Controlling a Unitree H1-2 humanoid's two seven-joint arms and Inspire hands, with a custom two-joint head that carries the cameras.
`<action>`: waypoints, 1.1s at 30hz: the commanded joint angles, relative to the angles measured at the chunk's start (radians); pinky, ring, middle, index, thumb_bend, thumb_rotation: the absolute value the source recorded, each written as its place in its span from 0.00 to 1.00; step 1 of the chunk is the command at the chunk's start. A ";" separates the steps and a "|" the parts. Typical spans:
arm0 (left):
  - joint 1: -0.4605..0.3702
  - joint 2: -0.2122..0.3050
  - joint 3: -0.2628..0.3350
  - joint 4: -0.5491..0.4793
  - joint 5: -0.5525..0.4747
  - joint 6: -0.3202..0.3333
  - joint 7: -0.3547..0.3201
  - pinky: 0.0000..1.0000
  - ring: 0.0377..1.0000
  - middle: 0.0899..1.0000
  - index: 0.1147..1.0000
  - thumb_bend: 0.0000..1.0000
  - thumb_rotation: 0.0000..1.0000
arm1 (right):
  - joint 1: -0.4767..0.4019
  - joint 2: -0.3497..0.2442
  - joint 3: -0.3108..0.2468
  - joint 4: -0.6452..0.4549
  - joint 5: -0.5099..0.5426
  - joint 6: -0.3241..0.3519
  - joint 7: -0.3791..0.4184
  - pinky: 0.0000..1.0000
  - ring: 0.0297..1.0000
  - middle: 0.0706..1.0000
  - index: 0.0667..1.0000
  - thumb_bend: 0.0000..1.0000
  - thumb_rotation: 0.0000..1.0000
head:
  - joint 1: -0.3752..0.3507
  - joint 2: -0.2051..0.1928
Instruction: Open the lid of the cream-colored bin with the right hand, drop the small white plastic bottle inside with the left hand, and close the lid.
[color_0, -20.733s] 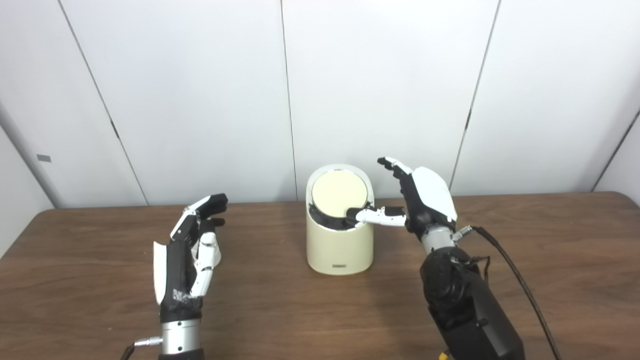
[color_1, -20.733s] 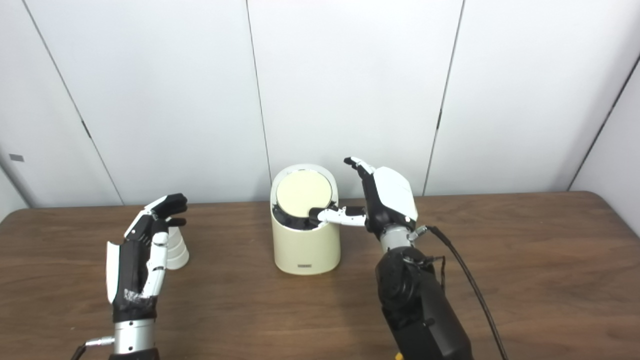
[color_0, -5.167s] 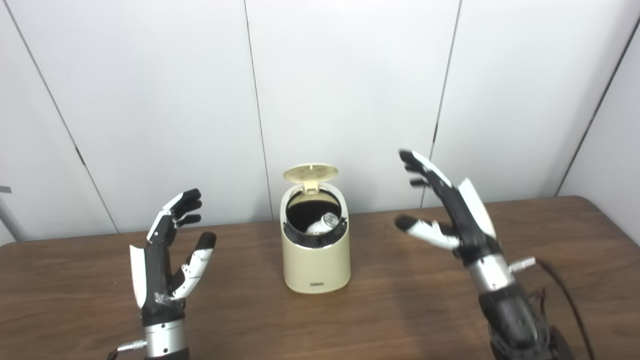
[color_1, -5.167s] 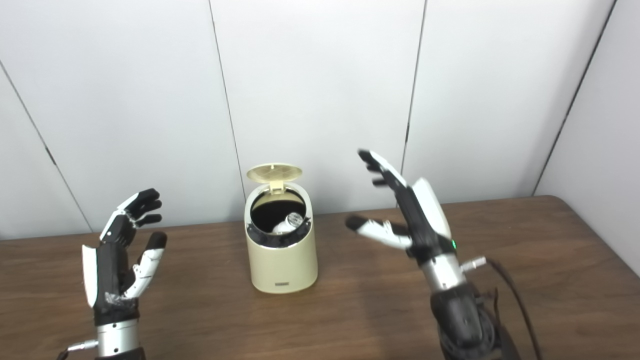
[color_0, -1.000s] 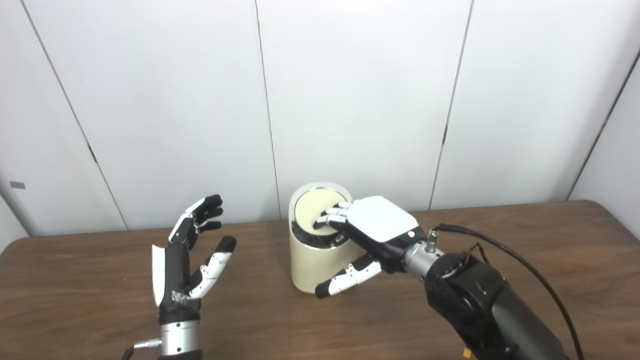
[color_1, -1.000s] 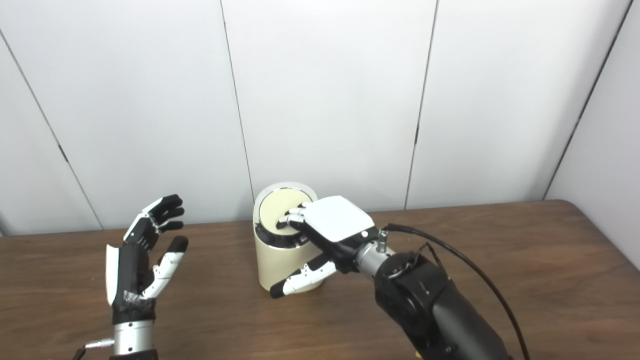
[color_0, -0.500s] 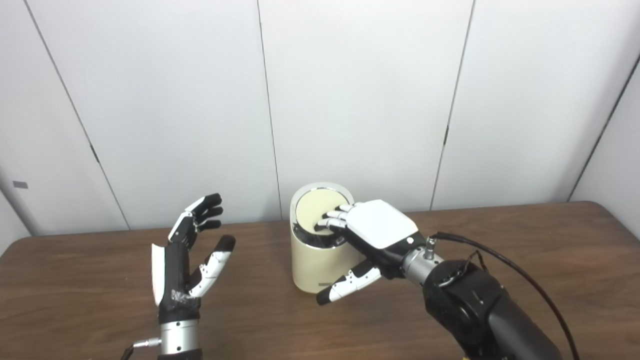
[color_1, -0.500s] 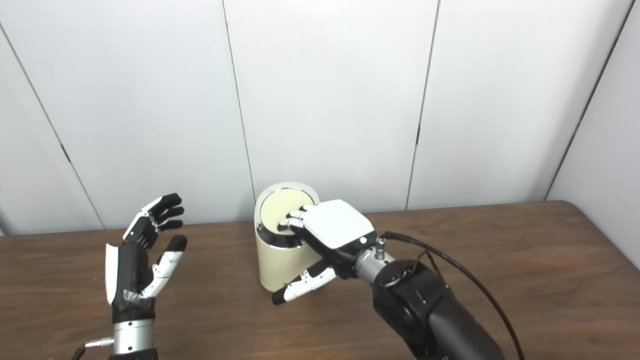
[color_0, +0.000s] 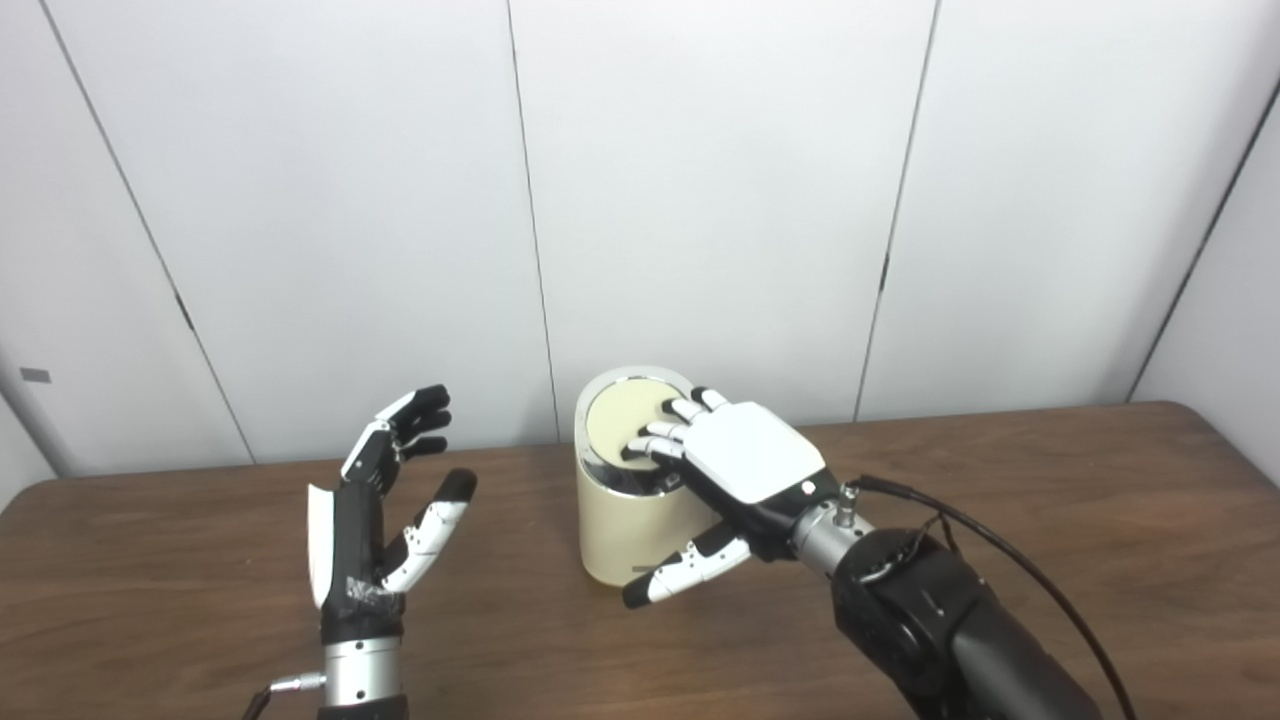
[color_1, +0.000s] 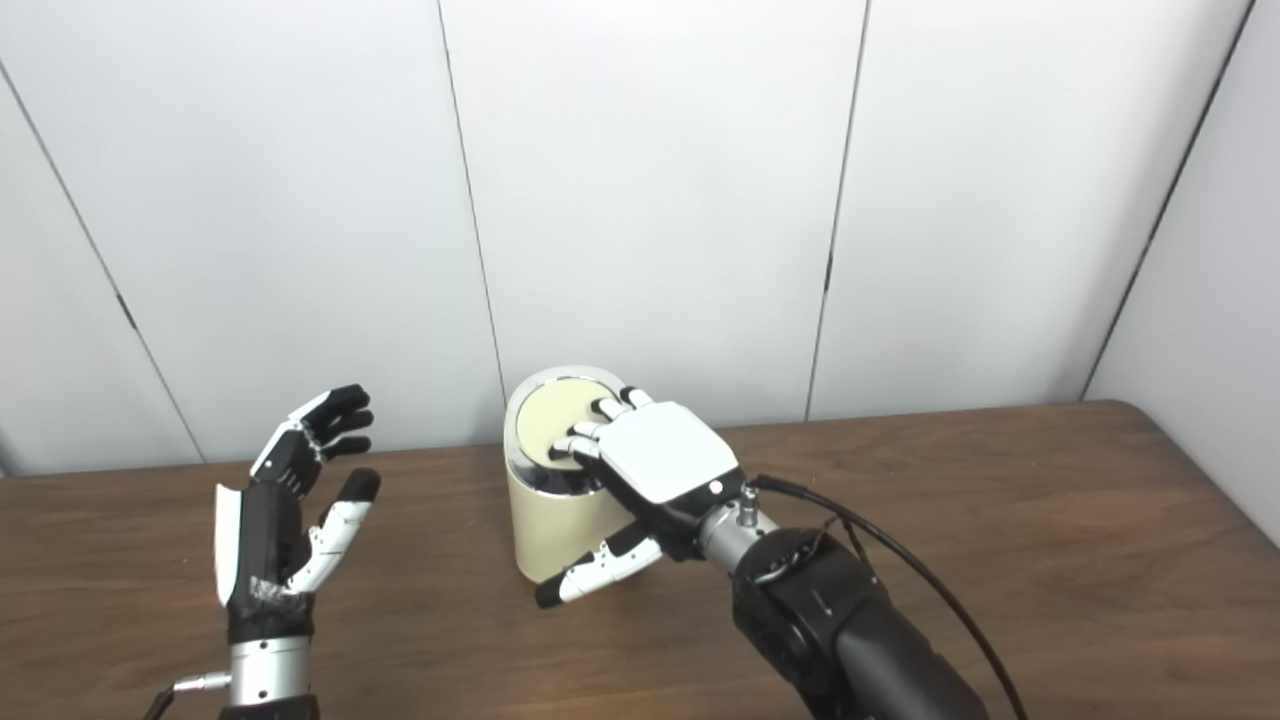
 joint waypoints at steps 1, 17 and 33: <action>-0.027 0.001 0.006 -0.046 0.010 -0.017 0.003 0.67 0.73 0.75 0.74 0.80 0.70 | 0.029 -0.019 0.008 0.065 -0.002 0.002 0.060 1.00 0.92 0.77 0.74 1.00 0.94 | 0.000 0.001; -0.026 -0.006 0.014 -0.047 0.005 -0.017 -0.011 0.67 0.73 0.75 0.74 0.81 0.69 | 0.034 -0.022 0.003 0.051 0.025 0.011 0.074 1.00 0.90 0.76 0.70 1.00 0.94 | -0.001 0.002; -0.029 -0.005 0.011 -0.039 0.012 -0.017 -0.003 0.67 0.73 0.75 0.74 0.80 0.69 | 0.051 0.012 -0.064 -0.031 0.072 -0.002 -0.038 0.96 0.93 0.88 0.85 1.00 0.86 | -0.002 -0.001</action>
